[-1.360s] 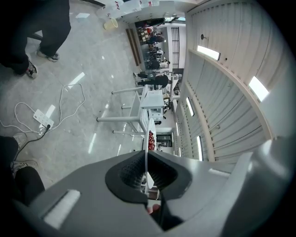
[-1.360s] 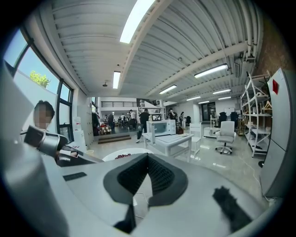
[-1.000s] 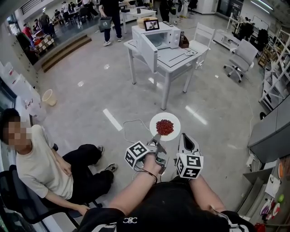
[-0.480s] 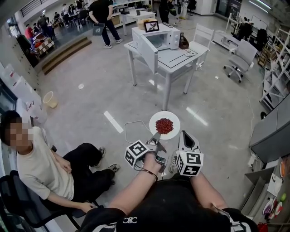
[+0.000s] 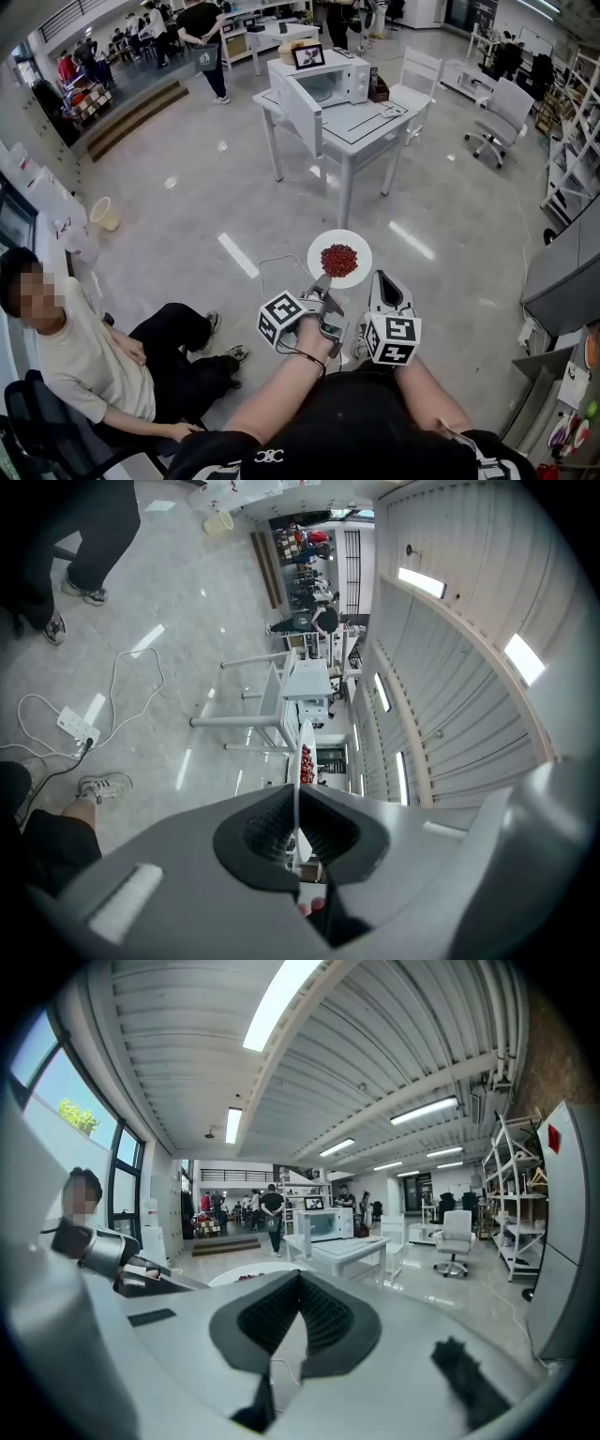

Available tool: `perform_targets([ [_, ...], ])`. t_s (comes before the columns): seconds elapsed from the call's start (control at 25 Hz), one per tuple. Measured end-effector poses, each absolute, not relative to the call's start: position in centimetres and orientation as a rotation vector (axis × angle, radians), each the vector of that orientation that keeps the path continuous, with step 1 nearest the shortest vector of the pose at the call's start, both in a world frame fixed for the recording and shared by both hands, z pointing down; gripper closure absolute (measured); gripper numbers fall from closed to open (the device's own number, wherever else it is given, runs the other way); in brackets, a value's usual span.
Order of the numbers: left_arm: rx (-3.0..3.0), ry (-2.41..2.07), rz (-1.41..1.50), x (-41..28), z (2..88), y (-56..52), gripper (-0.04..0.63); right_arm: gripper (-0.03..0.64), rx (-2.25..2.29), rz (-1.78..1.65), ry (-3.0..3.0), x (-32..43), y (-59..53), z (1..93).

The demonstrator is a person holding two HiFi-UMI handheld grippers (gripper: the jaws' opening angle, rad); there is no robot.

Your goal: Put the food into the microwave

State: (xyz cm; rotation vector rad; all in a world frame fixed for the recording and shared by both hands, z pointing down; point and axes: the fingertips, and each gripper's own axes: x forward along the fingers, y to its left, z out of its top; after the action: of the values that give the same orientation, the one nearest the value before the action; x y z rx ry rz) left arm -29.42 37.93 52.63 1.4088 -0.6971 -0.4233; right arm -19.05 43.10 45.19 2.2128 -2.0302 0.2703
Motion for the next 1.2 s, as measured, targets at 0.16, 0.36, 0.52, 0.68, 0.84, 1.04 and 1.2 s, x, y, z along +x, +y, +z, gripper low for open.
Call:
perform_targets([
  [0.16,1.433,-0.699,-0.429,-28.3,52.2,36.3,0.58,0.612,2.248,0.291,-2.002,-17.3,41.5,45.4],
  [0.36,1.419,-0.701,-0.429,-27.1,52.6,34.6,0.58,0.612,2.254,0.288,-2.011,-16.1,39.6,45.3],
  [0.52,1.411,-0.704,-0.426,-26.0,52.9,33.0,0.58,0.612,2.275,0.293,-2.013,-14.7,37.9,45.3],
  [0.68,1.435,-0.716,-0.419,-25.2,52.7,31.3,0.58,0.612,2.279,0.293,-2.017,-13.8,36.1,45.6],
  [0.84,1.461,-0.71,-0.416,-24.3,52.1,30.4,0.58,0.612,2.278,0.312,-2.013,-13.1,35.1,46.0],
  [1.04,1.449,-0.705,-0.416,-22.7,52.0,28.0,0.58,0.612,2.295,0.312,-2.012,-11.1,32.8,45.8],
  [1.2,1.424,-0.71,-0.4,-21.1,52.5,26.2,0.58,0.612,2.308,0.335,-2.002,-9.2,30.9,45.9],
])
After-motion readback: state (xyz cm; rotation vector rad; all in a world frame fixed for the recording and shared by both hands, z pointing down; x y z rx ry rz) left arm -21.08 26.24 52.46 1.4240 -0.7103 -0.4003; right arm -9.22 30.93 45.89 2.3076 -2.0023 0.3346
